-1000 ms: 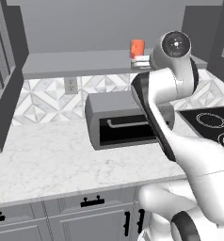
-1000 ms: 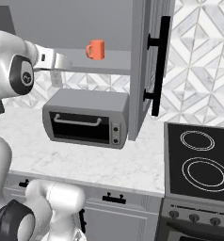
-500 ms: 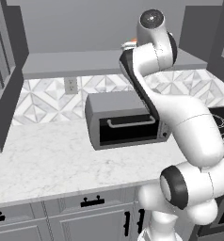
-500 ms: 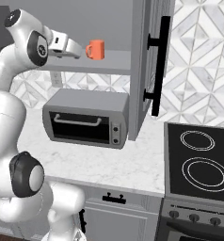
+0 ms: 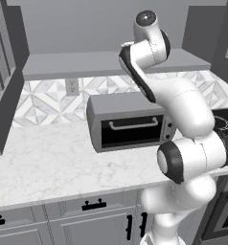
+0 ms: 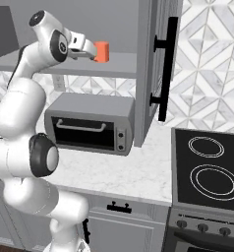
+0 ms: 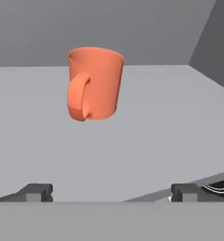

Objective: Gather all objects into one cabinet and sort the glasses and bowls to opposite sides.

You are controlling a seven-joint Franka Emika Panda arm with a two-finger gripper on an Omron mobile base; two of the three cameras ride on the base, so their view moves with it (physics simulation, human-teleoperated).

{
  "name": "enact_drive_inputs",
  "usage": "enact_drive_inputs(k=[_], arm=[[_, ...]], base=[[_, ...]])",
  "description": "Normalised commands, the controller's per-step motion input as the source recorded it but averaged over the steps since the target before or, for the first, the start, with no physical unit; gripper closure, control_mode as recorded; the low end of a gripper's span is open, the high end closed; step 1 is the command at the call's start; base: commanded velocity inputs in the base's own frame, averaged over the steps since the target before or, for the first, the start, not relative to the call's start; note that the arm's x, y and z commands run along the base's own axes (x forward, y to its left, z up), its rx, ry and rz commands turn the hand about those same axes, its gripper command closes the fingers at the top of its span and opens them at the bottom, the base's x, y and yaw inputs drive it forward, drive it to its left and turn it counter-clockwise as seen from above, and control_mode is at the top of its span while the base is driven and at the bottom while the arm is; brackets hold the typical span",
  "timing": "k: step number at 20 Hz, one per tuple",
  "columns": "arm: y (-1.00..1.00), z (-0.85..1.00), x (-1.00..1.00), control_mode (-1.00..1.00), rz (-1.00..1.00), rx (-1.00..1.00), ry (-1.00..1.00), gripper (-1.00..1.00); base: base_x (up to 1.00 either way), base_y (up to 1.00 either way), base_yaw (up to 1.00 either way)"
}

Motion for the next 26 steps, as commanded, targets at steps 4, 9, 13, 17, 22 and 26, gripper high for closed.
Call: enact_drive_inputs(k=[4,9,13,17,22,26], arm=[[0.00,-0.16,0.36,-1.00,0.00,-0.01,-0.07,-1.00],[0.00,-0.07,0.62,-1.00,0.00,0.00,0.00,-1.00],[0.00,0.00,0.36,-1.00,0.00,0.00,-0.01,-1.00],[0.00,0.00,0.45,-1.00,0.00,0.00,0.00,-1.00],[0.00,0.00,0.60,-1.00,0.00,0.00,0.00,-1.00],[0.00,0.00,0.38,-1.00,0.00,0.00,0.00,-1.00]], base=[[0.00,0.00,0.00],[0.00,0.00,0.00],[0.00,0.00,0.00],[0.00,0.00,0.00],[0.00,0.00,0.00],[0.00,0.00,0.00]])
